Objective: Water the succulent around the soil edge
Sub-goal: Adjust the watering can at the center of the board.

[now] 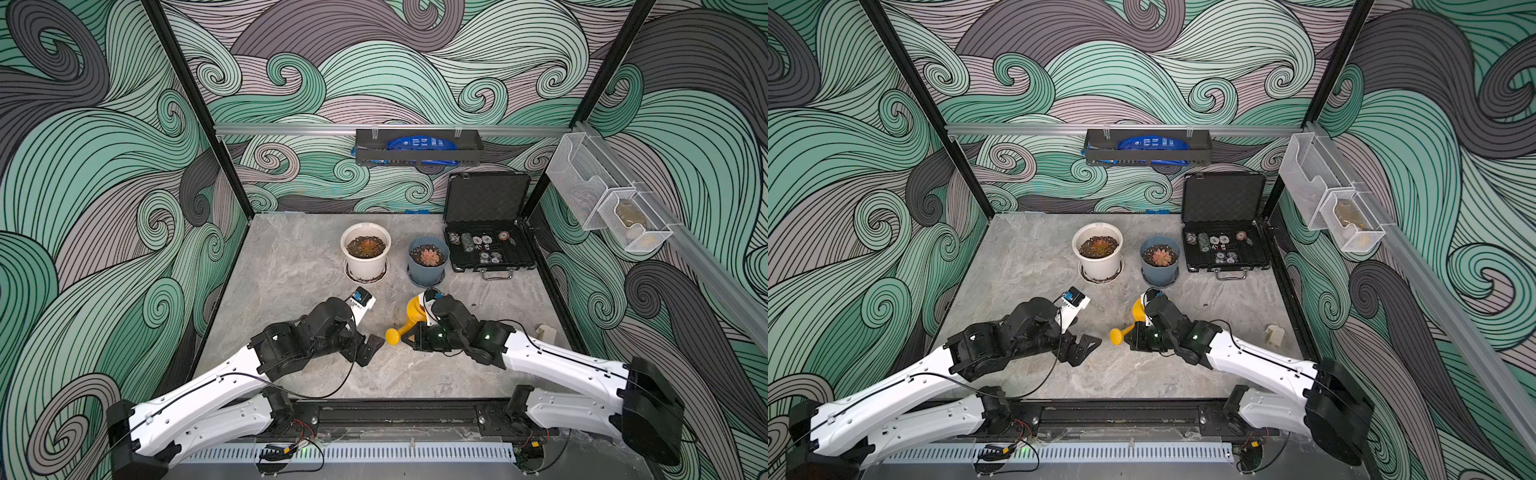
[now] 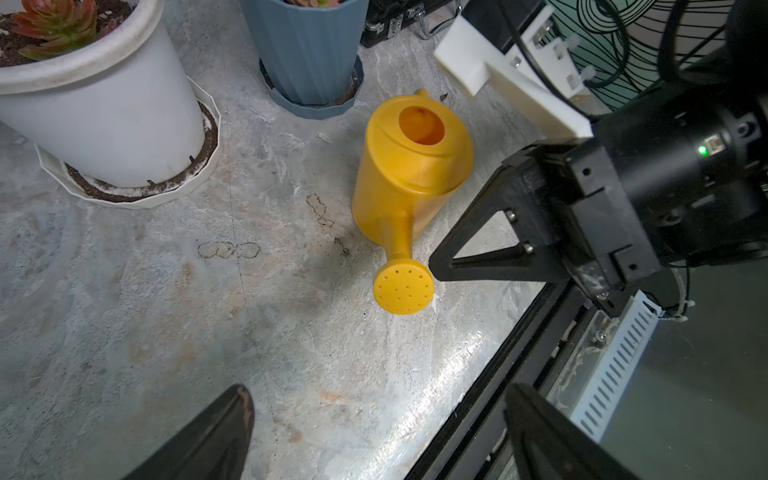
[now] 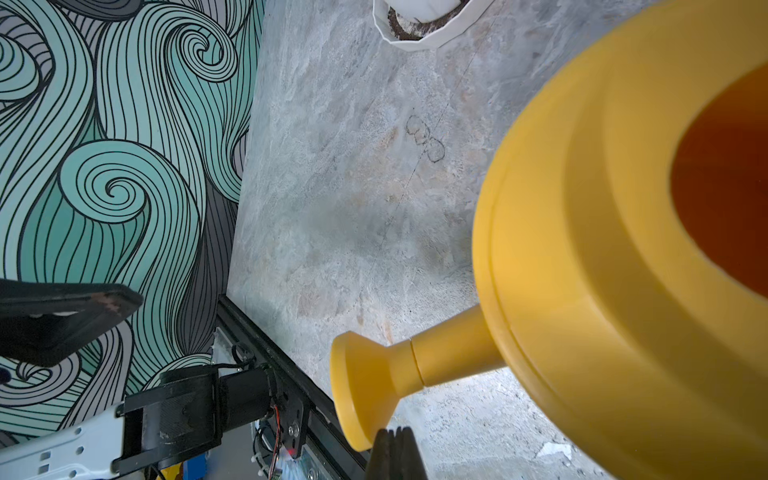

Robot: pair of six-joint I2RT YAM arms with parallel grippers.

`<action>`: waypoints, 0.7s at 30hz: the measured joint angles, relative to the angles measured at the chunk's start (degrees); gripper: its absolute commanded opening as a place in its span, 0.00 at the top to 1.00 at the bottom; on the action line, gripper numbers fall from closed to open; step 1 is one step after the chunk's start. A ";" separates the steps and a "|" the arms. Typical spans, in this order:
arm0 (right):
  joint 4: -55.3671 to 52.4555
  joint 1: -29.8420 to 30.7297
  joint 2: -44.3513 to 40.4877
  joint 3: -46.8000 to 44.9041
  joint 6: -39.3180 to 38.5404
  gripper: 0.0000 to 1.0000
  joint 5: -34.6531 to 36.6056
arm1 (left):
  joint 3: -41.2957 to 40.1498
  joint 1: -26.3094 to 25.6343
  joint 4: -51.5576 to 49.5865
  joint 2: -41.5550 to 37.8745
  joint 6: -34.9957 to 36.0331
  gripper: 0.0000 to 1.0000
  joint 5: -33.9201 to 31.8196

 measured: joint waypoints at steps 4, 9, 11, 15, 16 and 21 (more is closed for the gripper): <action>-0.24 1.64 1.60 2.12 0.00 0.93 1.88 | 0.00 0.35 -0.31 -0.79 -0.02 0.03 -1.36; -4.11 2.47 0.48 6.29 -1.51 0.92 6.05 | 0.04 1.09 -0.70 -2.58 -0.31 0.01 -4.31; -6.69 2.40 -1.88 8.44 -3.37 0.92 9.03 | 0.04 1.38 -0.74 -3.39 -0.39 0.01 -5.16; -9.22 0.57 -9.01 11.17 -7.93 0.94 14.40 | 0.04 1.75 -0.70 -4.52 -0.44 0.01 -6.14; -9.49 -1.49 -11.02 11.30 -9.09 0.96 14.99 | 0.04 1.79 -0.70 -4.55 -0.44 0.01 -6.16; -9.75 -23.56 -14.69 8.90 -14.62 1.00 10.67 | 0.04 1.84 -0.74 -4.33 -0.44 0.01 -6.12</action>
